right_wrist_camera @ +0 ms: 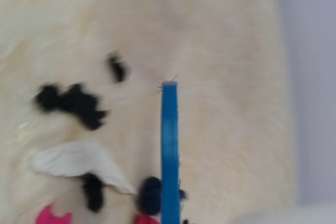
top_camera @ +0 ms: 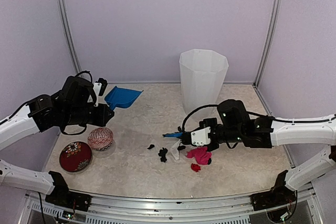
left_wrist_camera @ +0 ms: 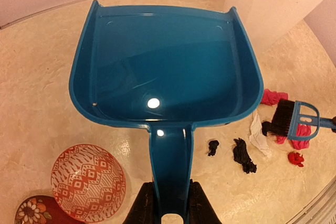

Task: Sweep away the paper scraps from the table
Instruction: Sweep the paper scraps at the center of the board.

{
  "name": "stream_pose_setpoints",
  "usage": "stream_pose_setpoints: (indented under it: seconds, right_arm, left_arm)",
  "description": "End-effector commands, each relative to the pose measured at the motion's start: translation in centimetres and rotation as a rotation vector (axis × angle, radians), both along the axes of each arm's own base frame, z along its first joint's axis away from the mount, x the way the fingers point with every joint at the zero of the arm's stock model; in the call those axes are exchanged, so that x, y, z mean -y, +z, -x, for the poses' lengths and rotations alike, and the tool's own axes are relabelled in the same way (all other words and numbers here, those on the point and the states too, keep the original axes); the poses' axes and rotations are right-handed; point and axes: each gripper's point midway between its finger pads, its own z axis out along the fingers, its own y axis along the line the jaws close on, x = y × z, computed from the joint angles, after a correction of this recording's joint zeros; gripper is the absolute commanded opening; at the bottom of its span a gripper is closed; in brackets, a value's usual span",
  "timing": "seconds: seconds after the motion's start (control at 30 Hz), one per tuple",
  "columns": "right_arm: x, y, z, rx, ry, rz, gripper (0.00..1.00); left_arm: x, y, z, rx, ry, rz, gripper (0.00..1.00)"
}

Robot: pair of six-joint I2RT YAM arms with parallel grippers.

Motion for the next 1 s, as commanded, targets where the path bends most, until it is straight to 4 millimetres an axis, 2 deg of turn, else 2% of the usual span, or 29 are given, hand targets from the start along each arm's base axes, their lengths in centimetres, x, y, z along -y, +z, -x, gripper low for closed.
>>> stream_pose_setpoints:
  seconds: [0.0, 0.1, 0.23, 0.47, 0.6, 0.73, 0.77, 0.83, 0.97]
  right_arm:
    - [1.5, 4.2, -1.1, -0.072, -0.204, -0.136, 0.00]
    - [2.6, 4.6, -1.6, -0.103, -0.296, -0.154, 0.00]
    - [4.1, 3.8, -2.5, -0.086, -0.395, -0.156, 0.00]
    - [4.3, 3.7, -4.1, -0.125, -0.510, -0.201, 0.00]
    - [2.3, 4.5, -4.0, -0.227, -0.489, -0.262, 0.00]
    - [0.0, 6.4, -4.4, -0.391, -0.526, -0.395, 0.00]
    - [-0.8, 7.6, -4.5, -0.441, -0.536, -0.444, 0.00]
    - [-2.4, 7.8, -4.7, -0.571, -0.565, -0.505, 0.00]
    - [-5.5, 8.4, -3.4, -0.779, -0.511, -0.641, 0.00]
  left_arm:
    - [1.5, -0.7, 1.4, -0.022, -0.036, 0.002, 0.00]
    - [1.6, -1.9, 2.8, -0.055, -0.022, -0.026, 0.00]
    - [2.2, -4.6, 4.8, -0.126, 0.003, -0.044, 0.00]
    - [3.7, -7.9, 10.2, -0.188, -0.011, -0.101, 0.00]
    - [3.6, -9.2, 12.6, -0.204, -0.014, -0.132, 0.00]
    - [3.0, -9.3, 14.4, -0.207, 0.009, -0.131, 0.00]
    - [2.8, -9.2, 14.7, -0.206, 0.019, -0.129, 0.00]
    - [2.1, -8.7, 14.9, -0.196, 0.051, -0.124, 0.00]
    - [1.1, -7.6, 14.4, -0.162, 0.101, -0.106, 0.00]
